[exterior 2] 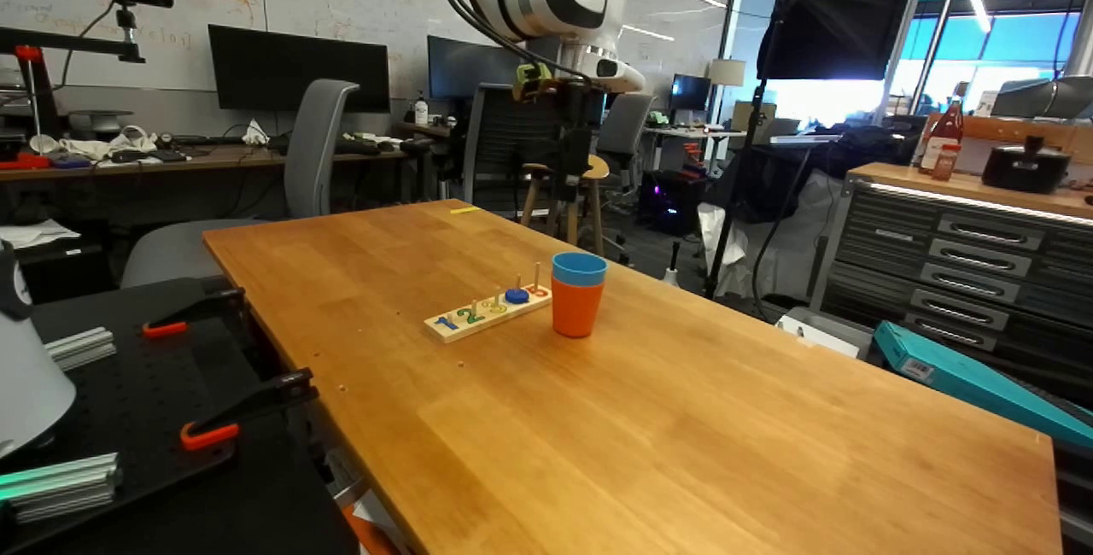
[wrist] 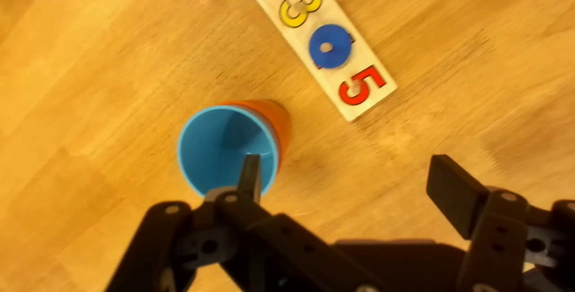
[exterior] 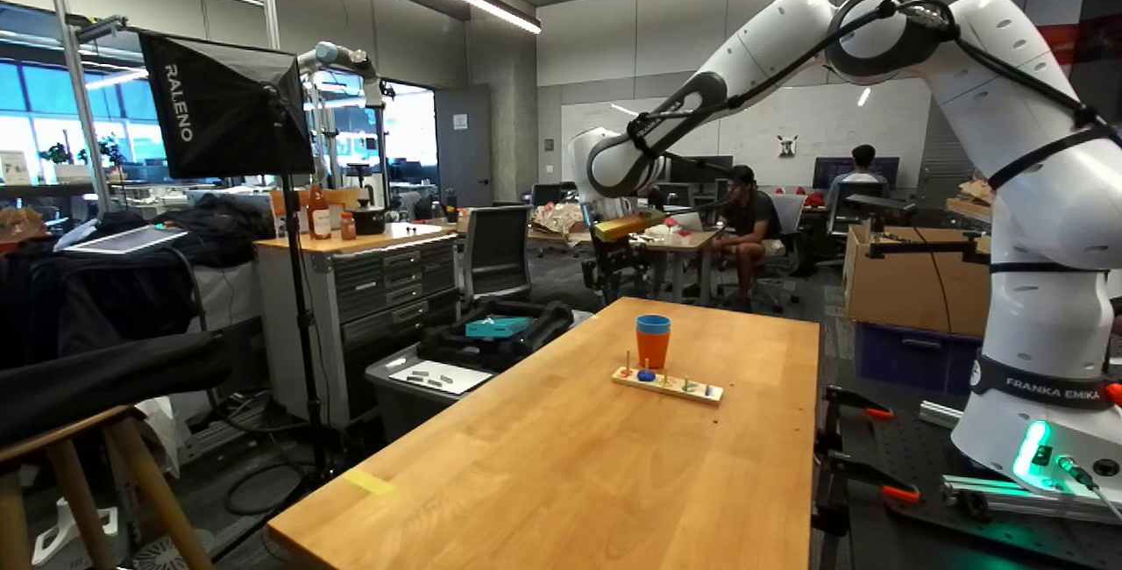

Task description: Put the blue cup inside the orange cup

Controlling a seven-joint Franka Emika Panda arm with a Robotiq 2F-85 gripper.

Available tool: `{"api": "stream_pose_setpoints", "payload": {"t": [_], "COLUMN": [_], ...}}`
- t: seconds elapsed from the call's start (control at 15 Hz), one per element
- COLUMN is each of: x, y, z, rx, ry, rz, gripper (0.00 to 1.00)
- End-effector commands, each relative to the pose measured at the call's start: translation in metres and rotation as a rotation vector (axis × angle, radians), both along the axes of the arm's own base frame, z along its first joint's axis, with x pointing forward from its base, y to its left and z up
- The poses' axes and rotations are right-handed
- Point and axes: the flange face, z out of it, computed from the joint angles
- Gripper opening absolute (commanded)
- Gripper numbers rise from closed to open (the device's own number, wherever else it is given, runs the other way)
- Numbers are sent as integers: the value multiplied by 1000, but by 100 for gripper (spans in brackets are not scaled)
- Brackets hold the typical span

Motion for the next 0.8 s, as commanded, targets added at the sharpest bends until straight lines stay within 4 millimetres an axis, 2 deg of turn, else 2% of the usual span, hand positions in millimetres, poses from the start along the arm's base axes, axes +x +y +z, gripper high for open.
{"api": "stream_pose_setpoints", "payload": {"t": [0.0,0.27,0.53,0.67,0.73], "x": [15,28,41,41,33], "y": [31,73,105,121,111], "z": [20,43,67,69,66], "rx": [180,342,429,435,396], "ry": [-3,-41,-88,-91,-92], "rz": [102,241,396,414,385], "gripper": [100,100,100,100,100]}}
